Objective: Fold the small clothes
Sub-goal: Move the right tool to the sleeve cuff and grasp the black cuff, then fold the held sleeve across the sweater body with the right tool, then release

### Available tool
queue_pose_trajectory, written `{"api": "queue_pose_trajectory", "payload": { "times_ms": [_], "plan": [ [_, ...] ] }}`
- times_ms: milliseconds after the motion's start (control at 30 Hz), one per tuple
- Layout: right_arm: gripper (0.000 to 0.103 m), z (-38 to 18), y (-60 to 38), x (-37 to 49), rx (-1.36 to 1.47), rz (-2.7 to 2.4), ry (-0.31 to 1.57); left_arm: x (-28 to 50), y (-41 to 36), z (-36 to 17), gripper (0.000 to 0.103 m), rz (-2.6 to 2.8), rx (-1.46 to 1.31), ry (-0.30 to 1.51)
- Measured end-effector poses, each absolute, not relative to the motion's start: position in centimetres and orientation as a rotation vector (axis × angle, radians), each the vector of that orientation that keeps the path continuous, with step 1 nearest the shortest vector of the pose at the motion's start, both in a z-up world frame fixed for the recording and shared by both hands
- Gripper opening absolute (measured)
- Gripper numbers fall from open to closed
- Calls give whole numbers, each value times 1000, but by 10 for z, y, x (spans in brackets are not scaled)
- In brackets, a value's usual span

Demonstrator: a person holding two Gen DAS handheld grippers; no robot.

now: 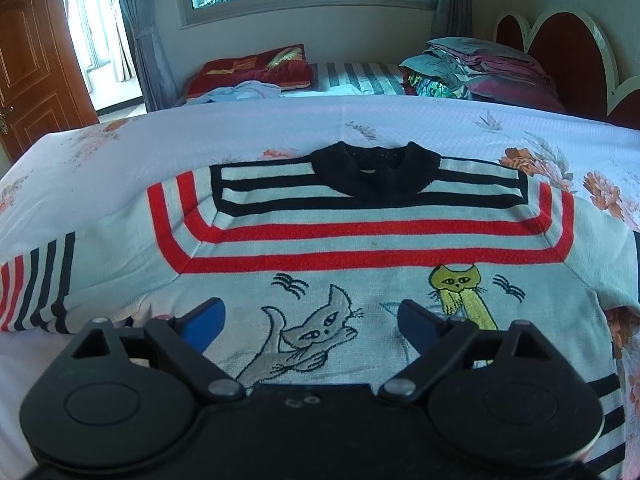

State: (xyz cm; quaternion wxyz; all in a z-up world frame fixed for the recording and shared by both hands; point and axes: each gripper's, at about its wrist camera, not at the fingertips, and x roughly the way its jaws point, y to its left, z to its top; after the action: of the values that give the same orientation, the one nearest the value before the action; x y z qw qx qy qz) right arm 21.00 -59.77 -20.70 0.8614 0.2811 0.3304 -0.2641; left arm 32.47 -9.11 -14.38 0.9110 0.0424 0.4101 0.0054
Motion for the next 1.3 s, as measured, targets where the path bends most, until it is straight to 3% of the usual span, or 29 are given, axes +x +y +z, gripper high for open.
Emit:
{"api": "queue_pose_trajectory", "payload": {
  "times_ms": [100,200,367,667,1100,1200,1300],
  "plan": [
    [10,-205,-600,210,596,-563,663,325,-89,-144,91,-3,60,845],
    [7,-199,-597,210,580,-561,632,327,-87,-143,84,-29,38,843],
    [7,-169,-570,219,489,-500,560,333,-83,-141,78,-60,8,856],
    [7,-120,-436,278,362,-140,514,335,-51,-132,78,-67,-24,832],
    [8,-163,-237,337,288,208,728,341,12,-138,83,-108,-140,839],
    [22,-170,-232,332,296,233,762,346,9,-143,84,-158,-156,855],
    [52,-161,-235,316,281,238,733,350,-3,-149,87,-227,-168,878]
  ]
}}
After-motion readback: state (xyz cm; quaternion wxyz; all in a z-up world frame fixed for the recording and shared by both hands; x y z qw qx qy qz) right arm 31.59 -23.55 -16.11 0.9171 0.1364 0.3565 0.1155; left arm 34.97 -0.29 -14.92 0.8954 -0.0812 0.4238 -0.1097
